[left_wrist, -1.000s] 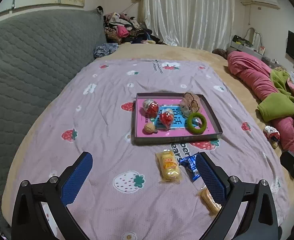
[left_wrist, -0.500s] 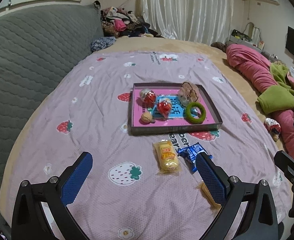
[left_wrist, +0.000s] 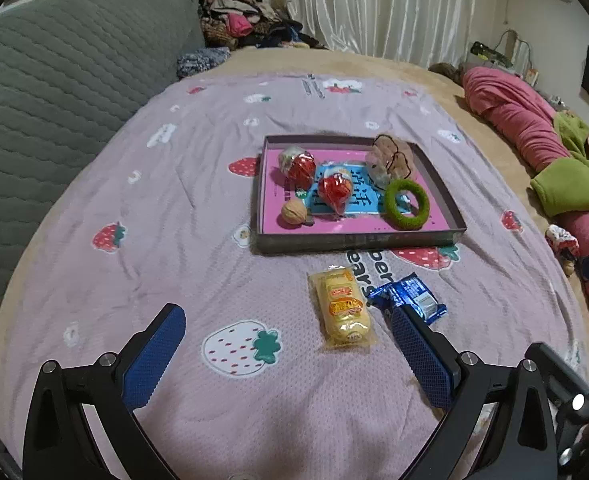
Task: Organize objects
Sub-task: 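Move the left tool to the yellow bread pack while the right tool approaches the blue packet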
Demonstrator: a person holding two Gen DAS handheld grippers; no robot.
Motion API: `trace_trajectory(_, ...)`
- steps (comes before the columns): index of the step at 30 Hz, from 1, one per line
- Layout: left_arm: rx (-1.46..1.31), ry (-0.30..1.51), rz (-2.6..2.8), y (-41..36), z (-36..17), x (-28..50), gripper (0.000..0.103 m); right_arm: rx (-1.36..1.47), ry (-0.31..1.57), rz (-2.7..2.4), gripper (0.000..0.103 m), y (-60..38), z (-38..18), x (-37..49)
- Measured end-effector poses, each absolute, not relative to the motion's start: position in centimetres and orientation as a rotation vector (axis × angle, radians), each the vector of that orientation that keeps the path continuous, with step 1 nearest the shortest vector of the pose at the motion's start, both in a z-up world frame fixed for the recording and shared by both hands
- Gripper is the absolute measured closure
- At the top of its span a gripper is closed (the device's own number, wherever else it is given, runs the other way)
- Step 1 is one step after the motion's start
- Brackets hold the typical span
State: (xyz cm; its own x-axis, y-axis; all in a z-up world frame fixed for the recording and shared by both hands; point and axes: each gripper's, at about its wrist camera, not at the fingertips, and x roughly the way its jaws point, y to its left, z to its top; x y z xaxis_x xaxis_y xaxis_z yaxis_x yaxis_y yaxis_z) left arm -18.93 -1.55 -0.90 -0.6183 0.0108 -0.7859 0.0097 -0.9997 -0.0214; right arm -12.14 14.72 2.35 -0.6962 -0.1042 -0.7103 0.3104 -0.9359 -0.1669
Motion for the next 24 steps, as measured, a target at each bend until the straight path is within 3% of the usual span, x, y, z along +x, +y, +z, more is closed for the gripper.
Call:
trace_trajectory(17, -1.545, -0.014, 2.755, -0.1, -7.2, -24.6, 0.000, 1.223, 0.469, -2.556, 0.001, 12.6, -4.3, -16.9)
trace_trajectory(24, -1.622, -0.106, 2.720, -0.5, -9.4, -26.4, 0.000, 1.269, 0.489, -2.543, 0.001, 12.6, -6.5, -18.8)
